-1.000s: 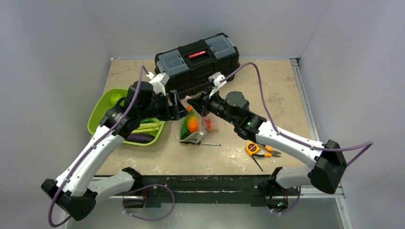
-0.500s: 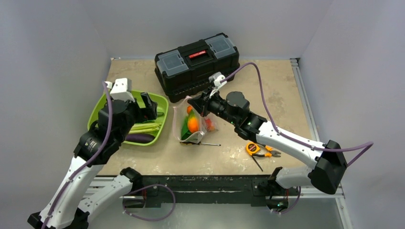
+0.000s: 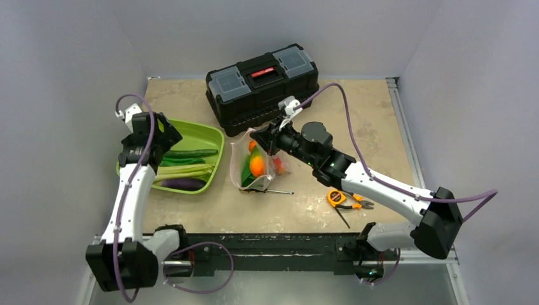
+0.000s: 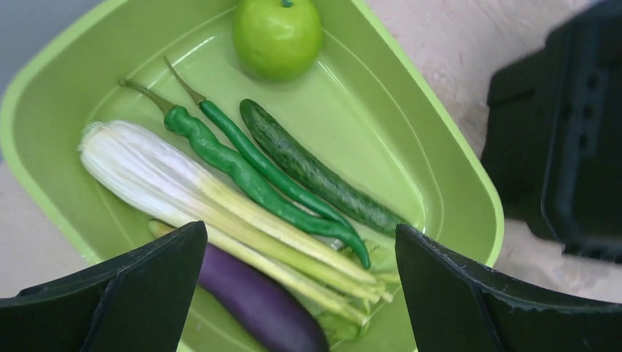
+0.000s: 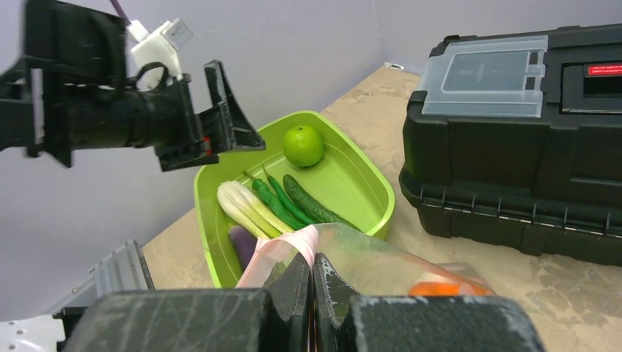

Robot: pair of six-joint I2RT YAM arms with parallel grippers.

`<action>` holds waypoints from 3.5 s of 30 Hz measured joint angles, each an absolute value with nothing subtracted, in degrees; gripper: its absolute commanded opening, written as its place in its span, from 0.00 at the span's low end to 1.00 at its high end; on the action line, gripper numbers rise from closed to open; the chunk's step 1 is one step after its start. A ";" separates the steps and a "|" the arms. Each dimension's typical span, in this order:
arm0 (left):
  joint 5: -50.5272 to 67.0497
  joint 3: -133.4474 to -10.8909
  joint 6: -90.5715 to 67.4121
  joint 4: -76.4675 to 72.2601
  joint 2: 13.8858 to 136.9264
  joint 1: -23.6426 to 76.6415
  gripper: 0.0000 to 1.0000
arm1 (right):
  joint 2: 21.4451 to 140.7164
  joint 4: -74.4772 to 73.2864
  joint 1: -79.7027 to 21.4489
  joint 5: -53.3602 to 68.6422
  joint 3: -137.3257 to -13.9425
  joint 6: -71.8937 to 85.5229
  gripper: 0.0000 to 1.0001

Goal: Place the food in the zip-top bag and seal the zipper
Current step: Pick up the fake fruit from the bin, then place the fake fruit in the zipper food storage bag.

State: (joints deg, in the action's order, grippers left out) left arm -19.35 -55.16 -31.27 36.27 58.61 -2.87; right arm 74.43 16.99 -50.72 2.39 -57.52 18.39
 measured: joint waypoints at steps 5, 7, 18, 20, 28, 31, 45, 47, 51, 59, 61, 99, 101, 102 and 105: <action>-14.90 -53.21 -38.39 29.34 66.63 -10.79 1.00 | 73.60 16.62 -50.72 2.24 -57.52 18.37 0.00; -14.37 -51.86 -41.01 26.79 68.51 -12.12 1.00 | 73.43 16.62 -50.72 2.17 -57.52 18.37 0.00; -9.08 -50.78 -56.21 13.39 83.24 -22.96 1.00 | 73.43 16.75 -50.72 2.07 -57.21 18.37 0.00; -8.45 -50.81 -57.60 12.19 86.19 -23.75 1.00 | 73.43 16.73 -50.72 2.07 -57.17 18.35 0.00; -3.27 -52.49 -59.59 6.83 92.18 -25.87 1.00 | 73.36 16.62 -50.72 2.04 -57.19 18.31 0.00; -1.56 -52.99 -60.40 5.89 93.36 -26.39 1.00 | 73.45 16.60 -50.72 2.07 -57.23 18.31 0.00; 4.16 -54.39 -62.02 -0.38 100.38 -27.22 0.73 | 73.84 15.11 -50.72 2.04 -58.19 18.17 0.00; 4.27 -54.39 -61.98 -0.51 100.40 -27.27 0.65 | 73.84 14.96 -50.72 2.00 -58.19 18.09 0.00; 4.25 -54.39 -61.98 -0.58 100.38 -27.31 0.53 | 73.82 14.92 -50.74 1.78 -58.19 17.91 0.00; 3.42 -54.11 -61.65 -0.64 100.12 -27.33 0.43 | 73.82 14.92 -50.74 0.99 -58.19 17.89 0.00; 3.11 -54.11 -60.84 -0.64 99.98 -27.33 0.35 | 73.82 14.94 -50.74 0.99 -58.19 17.89 0.00; 30.65 -42.63 -41.28 5.89 52.45 -0.67 0.00 | 77.80 14.94 -50.74 0.78 -60.95 17.76 0.00; 36.99 -42.26 -40.82 6.04 49.89 0.91 0.00 | 78.41 14.96 -50.74 0.12 -61.23 17.98 0.00; 39.88 -42.26 -40.58 6.00 48.66 2.07 0.00 | 78.67 14.92 -50.74 -0.56 -61.41 18.11 0.00; 46.52 -42.39 -38.22 6.72 44.64 6.28 0.00 | 79.53 14.92 -50.72 -1.54 -62.19 18.61 0.00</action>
State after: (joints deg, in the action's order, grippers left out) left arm 46.52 -42.39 -38.22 6.72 44.64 6.28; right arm 79.53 14.92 -50.72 -1.54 -62.19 18.61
